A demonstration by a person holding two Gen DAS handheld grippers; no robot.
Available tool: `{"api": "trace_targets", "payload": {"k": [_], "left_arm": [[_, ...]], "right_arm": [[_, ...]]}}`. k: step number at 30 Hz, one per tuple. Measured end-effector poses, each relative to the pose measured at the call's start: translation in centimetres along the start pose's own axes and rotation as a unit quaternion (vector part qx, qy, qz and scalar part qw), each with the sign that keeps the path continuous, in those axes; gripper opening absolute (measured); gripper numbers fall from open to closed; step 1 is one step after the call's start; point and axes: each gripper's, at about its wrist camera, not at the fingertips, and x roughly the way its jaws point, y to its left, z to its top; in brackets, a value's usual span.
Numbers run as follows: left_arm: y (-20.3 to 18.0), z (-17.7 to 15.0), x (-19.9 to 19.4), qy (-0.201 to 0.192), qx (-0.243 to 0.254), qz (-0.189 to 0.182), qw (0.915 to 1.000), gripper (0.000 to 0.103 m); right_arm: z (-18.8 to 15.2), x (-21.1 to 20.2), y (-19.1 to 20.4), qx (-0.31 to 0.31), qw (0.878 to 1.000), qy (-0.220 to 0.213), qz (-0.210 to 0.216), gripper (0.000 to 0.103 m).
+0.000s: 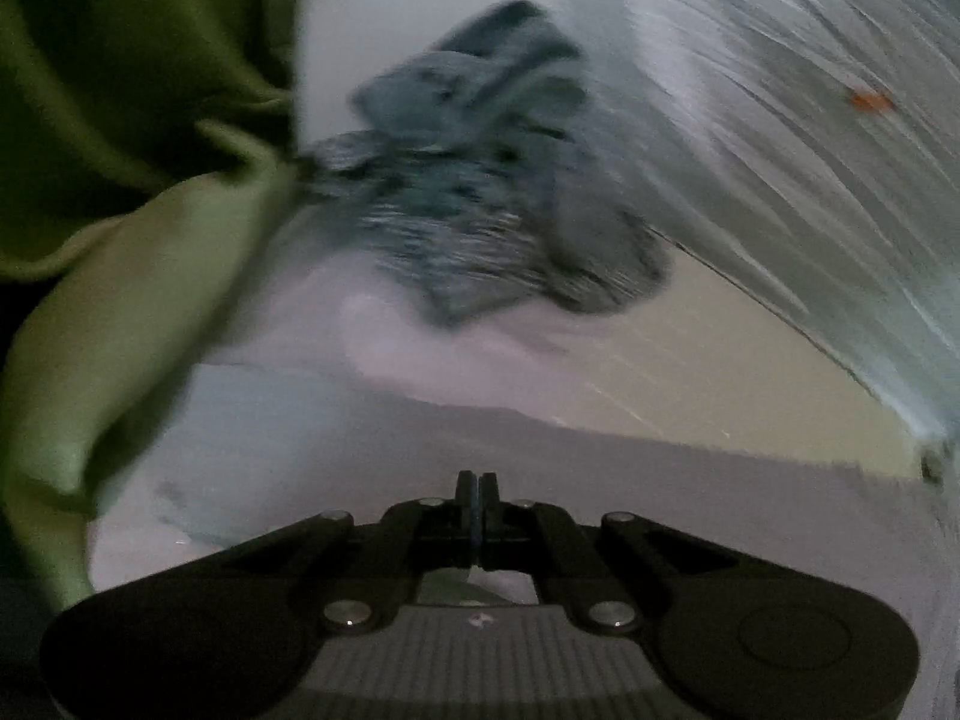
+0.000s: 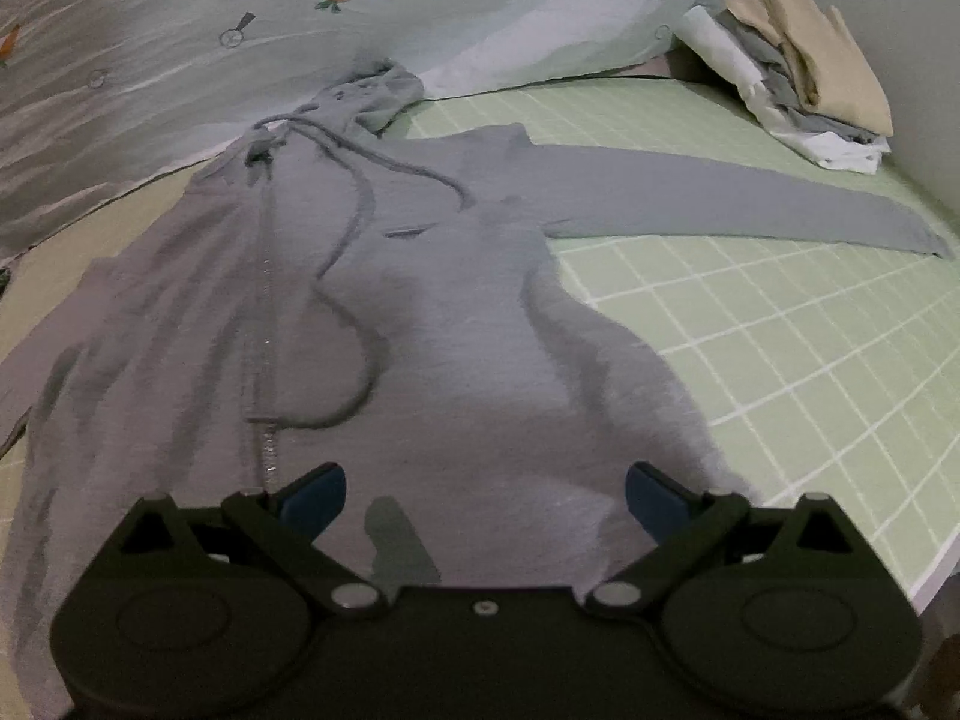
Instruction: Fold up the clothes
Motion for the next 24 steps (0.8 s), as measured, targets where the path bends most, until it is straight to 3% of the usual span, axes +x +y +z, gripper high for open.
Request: {"api": "trace_targets", "payload": {"k": [2, 4, 7, 11, 15, 24], "left_arm": [[-0.6, -0.2, 0.0, 0.003, -0.002, -0.005, 1.0, 0.01], [-0.8, -0.3, 0.1, 0.005, -0.007, -0.011, 0.9999, 0.044], [0.3, -0.6, 0.1, 0.004, -0.024, -0.004, 0.9997, 0.072], [2.9, -0.8, 0.5, 0.013, -0.047, 0.01, 0.9987, 0.081], [5.9, -0.5, 1.7, 0.036, -0.058, 0.035, 0.9971, 0.081], [10.4, 0.3, 4.2, 0.057, -0.072, 0.056, 0.9942, 0.082]], "right_arm": [[0.4, 0.2, -0.5, -0.003, 1.0, 0.002, 0.007, 0.101], [0.7, 0.4, -0.9, -0.007, 1.0, 0.005, 0.015, 0.101], [0.9, 0.8, -1.0, -0.014, 1.0, 0.008, 0.022, 0.102], [0.6, 1.4, -0.1, -0.016, 0.999, 0.017, 0.028, 0.103], [-0.3, 2.2, 2.6, -0.045, 0.999, 0.026, -0.001, 0.103], [-0.8, 2.1, 3.7, -0.004, 0.999, 0.015, -0.036, 0.103]]}}
